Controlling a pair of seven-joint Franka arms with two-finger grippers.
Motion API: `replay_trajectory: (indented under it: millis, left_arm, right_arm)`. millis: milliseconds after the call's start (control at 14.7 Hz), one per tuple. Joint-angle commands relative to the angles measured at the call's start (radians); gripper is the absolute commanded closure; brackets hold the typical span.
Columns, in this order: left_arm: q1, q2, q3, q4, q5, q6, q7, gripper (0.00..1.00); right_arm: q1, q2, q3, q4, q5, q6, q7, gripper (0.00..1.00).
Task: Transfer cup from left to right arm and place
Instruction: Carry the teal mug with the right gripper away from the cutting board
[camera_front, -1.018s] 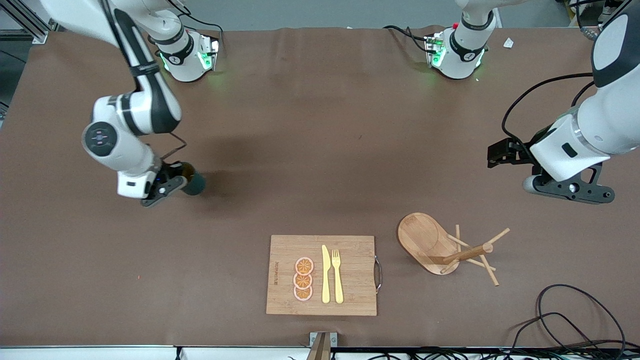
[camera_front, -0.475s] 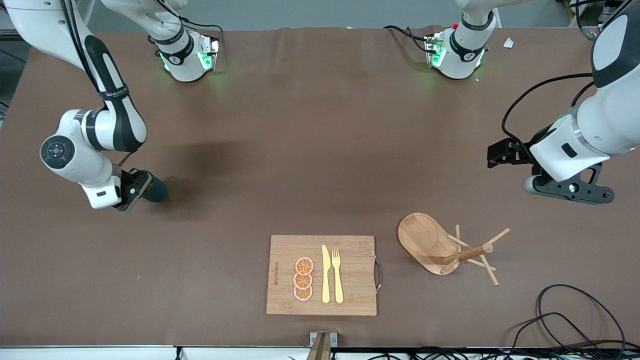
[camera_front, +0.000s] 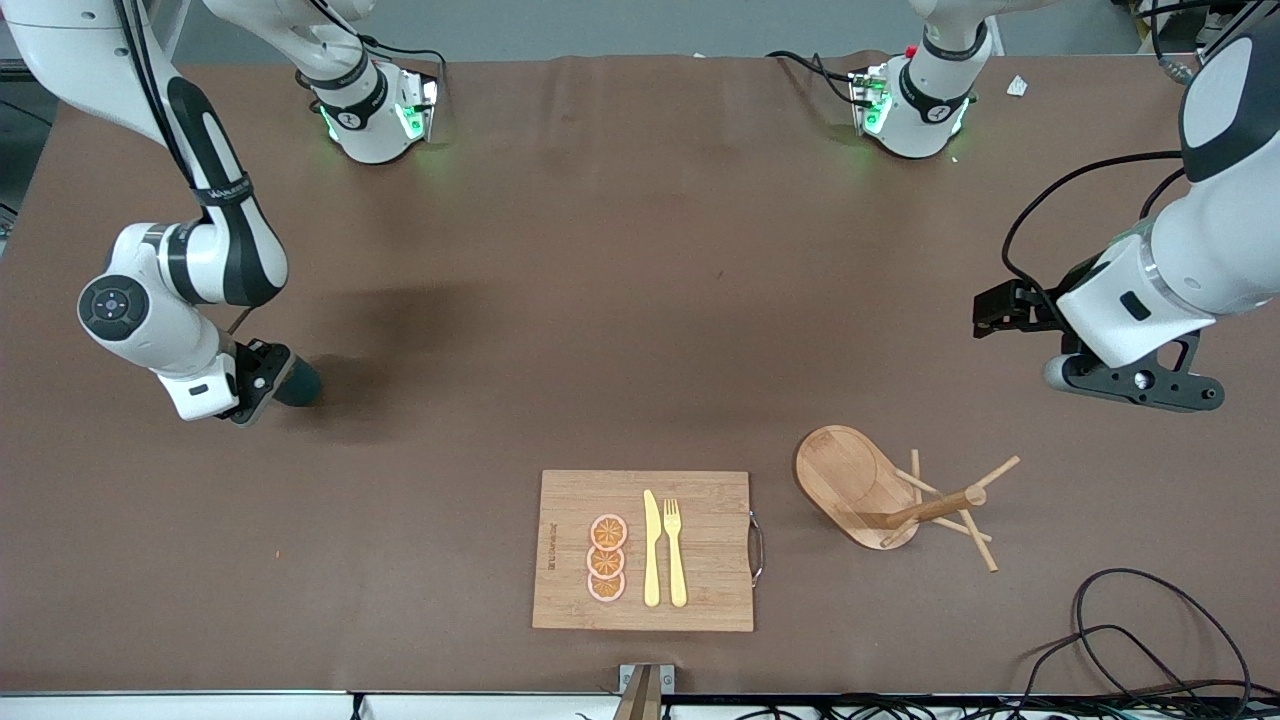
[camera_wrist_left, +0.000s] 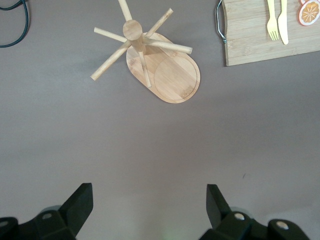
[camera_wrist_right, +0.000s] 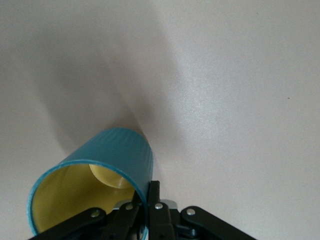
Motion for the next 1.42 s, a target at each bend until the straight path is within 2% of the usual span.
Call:
replay_trajectory:
  millis: [0, 543, 678, 882, 950, 1018, 1086, 1153, 1357]
  left_arm:
    - [-0.189, -0.21, 0.393, -0.107, -0.098, 0.04, 0.033, 0.0]
    - [-0.189, -0.21, 0.395, -0.107, -0.098, 0.04, 0.033, 0.0]
    - [-0.191, -0.212, 0.395, -0.107, -0.098, 0.04, 0.033, 0.0]
    - [-0.198, -0.213, 0.402, -0.107, -0.098, 0.04, 0.033, 0.0]
    - [-0.207, -0.213, 0.421, -0.108, -0.099, 0.04, 0.035, 0.0]
    - [-0.229, -0.215, 0.436, -0.108, -0.099, 0.04, 0.035, 0.0]
    - [-0.244, -0.215, 0.464, -0.108, -0.104, 0.04, 0.036, 0.0]
    - [-0.262, -0.215, 0.484, -0.11, -0.105, 0.04, 0.038, 0.0]
    - [-0.257, -0.216, 0.488, -0.11, -0.11, 0.04, 0.041, 0.0]
  right_arm:
    - [-0.025, 0.003, 0.021, -0.004, -0.02, 0.018, -0.009, 1.0]
    - [-0.033, 0.003, 0.023, -0.021, -0.017, 0.052, -0.015, 0.99]
    - [-0.031, 0.003, 0.023, -0.021, -0.017, 0.052, -0.015, 0.95]
    - [-0.03, 0.003, 0.024, -0.026, -0.017, 0.055, -0.015, 0.94]
    - [-0.03, 0.003, 0.023, -0.026, -0.017, 0.055, -0.015, 0.83]
    - [-0.03, 0.003, 0.023, -0.026, -0.017, 0.055, -0.015, 0.49]
    - [-0.03, 0.002, 0.023, -0.026, -0.017, 0.052, -0.012, 0.03]
    - [-0.03, 0.002, 0.024, -0.026, -0.016, 0.049, -0.011, 0.0]
    - [-0.024, -0.012, 0.024, -0.019, -0.011, 0.003, 0.011, 0.0]
